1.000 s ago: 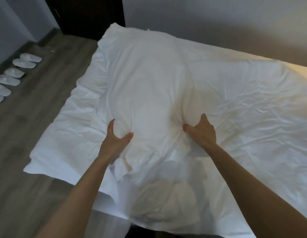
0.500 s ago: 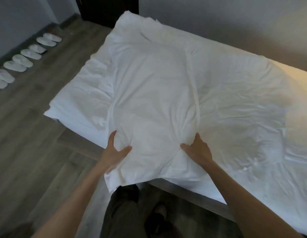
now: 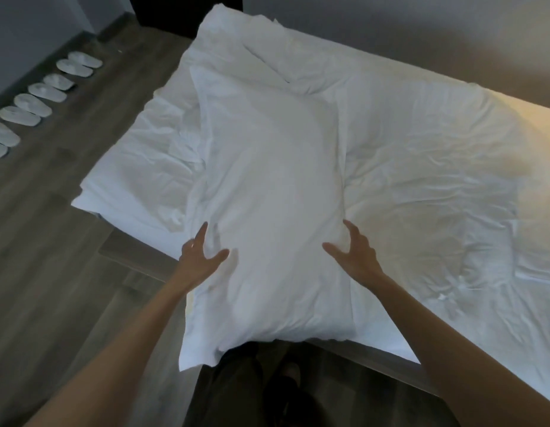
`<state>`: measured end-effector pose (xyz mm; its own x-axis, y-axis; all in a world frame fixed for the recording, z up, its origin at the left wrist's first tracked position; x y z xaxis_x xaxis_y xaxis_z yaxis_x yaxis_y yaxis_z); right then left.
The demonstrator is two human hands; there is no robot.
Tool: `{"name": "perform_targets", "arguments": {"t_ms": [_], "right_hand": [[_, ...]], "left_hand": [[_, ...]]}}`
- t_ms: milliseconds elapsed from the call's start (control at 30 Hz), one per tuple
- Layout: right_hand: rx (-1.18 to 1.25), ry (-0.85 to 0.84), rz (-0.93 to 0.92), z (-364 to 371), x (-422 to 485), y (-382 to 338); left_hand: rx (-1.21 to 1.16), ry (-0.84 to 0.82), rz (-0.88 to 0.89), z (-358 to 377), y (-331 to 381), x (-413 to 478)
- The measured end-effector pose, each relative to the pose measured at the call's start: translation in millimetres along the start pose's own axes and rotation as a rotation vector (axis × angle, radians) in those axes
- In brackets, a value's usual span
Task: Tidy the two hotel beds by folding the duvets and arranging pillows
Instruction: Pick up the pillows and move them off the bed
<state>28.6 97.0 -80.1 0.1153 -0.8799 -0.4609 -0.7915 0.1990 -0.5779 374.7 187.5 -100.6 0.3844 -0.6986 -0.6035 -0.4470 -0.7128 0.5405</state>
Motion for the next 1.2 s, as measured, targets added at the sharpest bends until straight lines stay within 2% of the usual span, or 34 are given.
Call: {"name": "perform_targets", "arguments": {"t_ms": [233, 333, 500, 600, 733, 933, 1200], "right_hand": [[0.291, 0.103, 0.096, 6, 101, -21], [0.309, 0.144, 0.154, 21, 140, -13], [0.26, 0.286, 0.158, 34, 169, -4], [0.229, 0.403, 0.179, 37, 165, -7], [0.226, 0.468, 0.168, 31, 154, -22], [0.21, 0.643, 0.152, 5, 102, -49], [0.219, 0.779, 0.175, -47, 14, -60]], "left_hand": [[-0.021, 0.012, 0.081, 0, 96, 97], [-0.062, -0.01, 0.019, 10, 105, 132], [-0.087, 0.055, 0.035, 15, 105, 154], [-0.156, 0.085, -0.013, 17, 101, 157], [-0.256, 0.072, -0.047, 13, 102, 156], [-0.399, 0.038, 0.019, -3, 115, 132], [-0.443, -0.05, 0.095, -26, 142, 67]]}}
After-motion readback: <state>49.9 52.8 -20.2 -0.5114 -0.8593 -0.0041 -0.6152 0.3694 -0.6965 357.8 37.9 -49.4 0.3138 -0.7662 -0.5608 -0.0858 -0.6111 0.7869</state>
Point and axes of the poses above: each hand's wrist, its own x-axis towards the middle knuckle, its own z-axis out of the palm, y = z × x, the point moved 9 cm from there along x, towards the middle knuckle, and after that the axes turned 7 degrees about -z, right-handed, at the moved point
